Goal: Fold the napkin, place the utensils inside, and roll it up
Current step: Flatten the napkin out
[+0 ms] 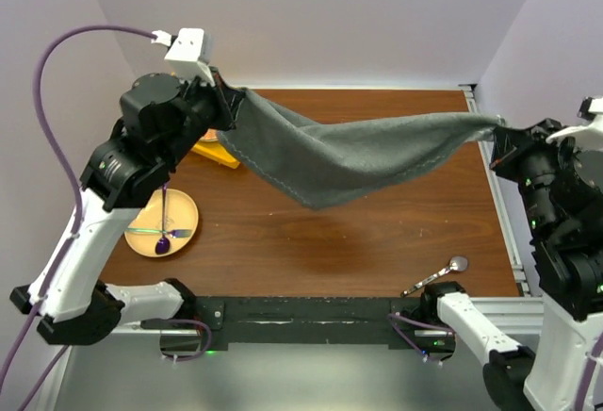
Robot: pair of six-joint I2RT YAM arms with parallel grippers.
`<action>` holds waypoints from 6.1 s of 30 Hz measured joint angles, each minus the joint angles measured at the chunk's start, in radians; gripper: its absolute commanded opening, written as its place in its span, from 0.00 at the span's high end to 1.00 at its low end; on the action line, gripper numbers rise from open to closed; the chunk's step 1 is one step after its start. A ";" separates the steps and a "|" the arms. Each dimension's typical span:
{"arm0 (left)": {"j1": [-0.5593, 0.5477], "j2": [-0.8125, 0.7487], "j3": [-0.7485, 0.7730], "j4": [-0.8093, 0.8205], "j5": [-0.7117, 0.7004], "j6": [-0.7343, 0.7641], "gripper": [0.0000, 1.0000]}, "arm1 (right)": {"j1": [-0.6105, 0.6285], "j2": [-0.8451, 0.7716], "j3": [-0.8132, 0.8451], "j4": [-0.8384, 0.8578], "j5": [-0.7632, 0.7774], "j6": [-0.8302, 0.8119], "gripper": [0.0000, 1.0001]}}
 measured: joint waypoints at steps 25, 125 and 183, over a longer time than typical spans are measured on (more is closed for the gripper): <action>-0.270 0.336 -0.338 -0.103 -0.041 -0.025 0.69 | 0.000 0.466 -0.378 -0.156 -0.058 0.008 1.00; 0.091 1.017 0.254 0.266 -0.164 0.250 1.00 | -0.037 0.875 -0.335 0.397 0.288 0.051 1.00; 0.099 -0.251 -0.531 -0.098 -0.084 -0.255 0.28 | 0.859 1.204 -0.214 0.212 0.028 -0.048 0.94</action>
